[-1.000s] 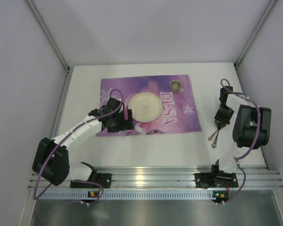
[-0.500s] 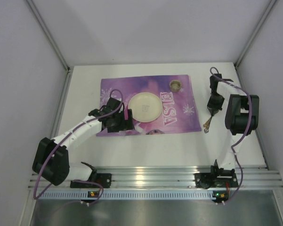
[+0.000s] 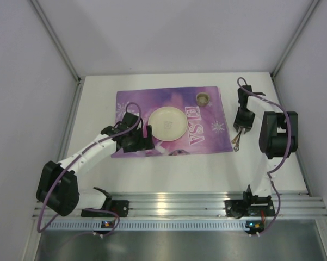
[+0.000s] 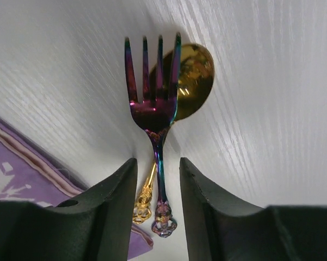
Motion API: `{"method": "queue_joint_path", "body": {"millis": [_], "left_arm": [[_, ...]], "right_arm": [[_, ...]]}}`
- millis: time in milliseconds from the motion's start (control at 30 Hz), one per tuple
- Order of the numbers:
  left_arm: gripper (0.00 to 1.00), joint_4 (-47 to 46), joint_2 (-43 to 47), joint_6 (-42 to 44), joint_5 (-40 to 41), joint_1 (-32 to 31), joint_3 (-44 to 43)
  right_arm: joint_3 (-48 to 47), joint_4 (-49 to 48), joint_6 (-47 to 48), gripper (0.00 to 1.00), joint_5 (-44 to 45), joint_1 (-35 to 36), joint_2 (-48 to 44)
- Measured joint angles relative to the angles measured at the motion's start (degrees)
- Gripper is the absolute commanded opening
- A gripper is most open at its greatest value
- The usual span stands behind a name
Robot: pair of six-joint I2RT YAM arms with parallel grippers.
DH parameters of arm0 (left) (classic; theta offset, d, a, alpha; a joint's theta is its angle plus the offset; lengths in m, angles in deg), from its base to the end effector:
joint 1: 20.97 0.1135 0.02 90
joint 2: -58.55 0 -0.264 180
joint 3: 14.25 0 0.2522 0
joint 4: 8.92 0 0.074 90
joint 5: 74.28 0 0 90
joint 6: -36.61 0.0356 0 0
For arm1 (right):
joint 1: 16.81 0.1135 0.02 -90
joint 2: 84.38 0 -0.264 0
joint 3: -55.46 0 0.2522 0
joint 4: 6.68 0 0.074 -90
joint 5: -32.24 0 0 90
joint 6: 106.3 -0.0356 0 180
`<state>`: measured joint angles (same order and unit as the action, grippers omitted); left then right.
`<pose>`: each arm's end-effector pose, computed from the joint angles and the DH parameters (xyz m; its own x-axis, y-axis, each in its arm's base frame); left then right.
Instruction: Set the dinner table for one person
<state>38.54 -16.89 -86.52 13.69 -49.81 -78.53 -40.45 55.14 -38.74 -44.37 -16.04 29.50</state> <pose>0.2255 -0.1256 0.2267 -0.8986 -0.1287 -0.4195 0.0085 0.9507 -0.3099 0.3861 -0.0031 0.1702 -0.8989 0.3593 -0.2508 0.4015 0.9046 -0.1430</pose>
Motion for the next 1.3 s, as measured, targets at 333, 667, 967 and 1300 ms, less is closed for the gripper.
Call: {"method": "queue_joint_path", "body": {"millis": [333, 667, 967, 1300], "left_arm": [[0.97, 0.17, 0.07, -0.09, 0.02, -0.22, -0.74], [0.97, 0.26, 0.04, -0.68, 0.22, -1.73, -1.11], [0.97, 1.2, 0.07, -1.05, 0.52, -2.01, -1.81], [0.97, 1.99, 0.07, -1.33, 2.14, -2.03, -1.84]], "right_arm": [[12.15, -1.42, 0.33, 0.33, -1.42, 0.02, -15.32], [16.74, -4.07, 0.39, 0.3, -3.43, 0.02, -14.27], [13.55, -5.57, 0.44, 0.29, -3.96, 0.11, -8.98], [13.0, -5.86, 0.39, 0.22, -3.82, -0.39, -8.41]]}}
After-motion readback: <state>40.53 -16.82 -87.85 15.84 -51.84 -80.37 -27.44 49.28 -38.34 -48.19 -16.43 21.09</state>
